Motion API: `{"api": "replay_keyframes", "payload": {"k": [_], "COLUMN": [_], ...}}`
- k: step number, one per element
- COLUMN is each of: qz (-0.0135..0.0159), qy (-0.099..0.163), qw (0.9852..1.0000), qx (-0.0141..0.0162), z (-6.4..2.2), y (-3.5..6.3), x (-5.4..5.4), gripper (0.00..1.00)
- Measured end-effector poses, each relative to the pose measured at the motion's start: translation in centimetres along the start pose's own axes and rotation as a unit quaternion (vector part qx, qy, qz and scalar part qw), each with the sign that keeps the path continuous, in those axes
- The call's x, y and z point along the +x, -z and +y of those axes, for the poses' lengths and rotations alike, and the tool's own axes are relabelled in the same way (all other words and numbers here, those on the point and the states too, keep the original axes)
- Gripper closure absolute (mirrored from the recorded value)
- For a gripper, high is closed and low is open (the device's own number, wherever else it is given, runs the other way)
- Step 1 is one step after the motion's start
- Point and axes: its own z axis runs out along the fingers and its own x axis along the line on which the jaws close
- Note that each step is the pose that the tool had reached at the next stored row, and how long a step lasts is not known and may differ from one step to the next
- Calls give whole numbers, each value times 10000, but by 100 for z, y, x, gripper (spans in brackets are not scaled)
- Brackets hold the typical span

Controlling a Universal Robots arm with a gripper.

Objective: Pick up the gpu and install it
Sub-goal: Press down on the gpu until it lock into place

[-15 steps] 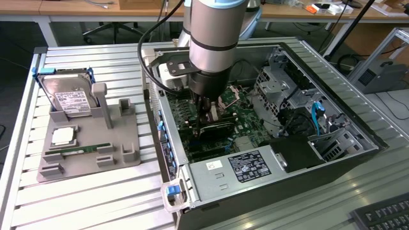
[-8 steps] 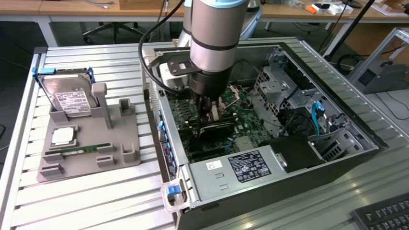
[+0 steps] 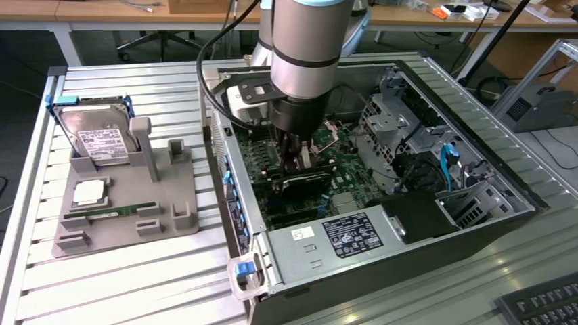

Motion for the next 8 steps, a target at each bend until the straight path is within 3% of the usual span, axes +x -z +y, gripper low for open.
{"api": "replay_keyframes", "payload": {"k": [5, 8], "qz": [-7, -13], "qy": [0, 0], "qw": [10000, 10000], "qx": [-15, -50], "z": [-101, -246], "y": [-5, -13], "x": [14, 21], "gripper": [89, 89]}}
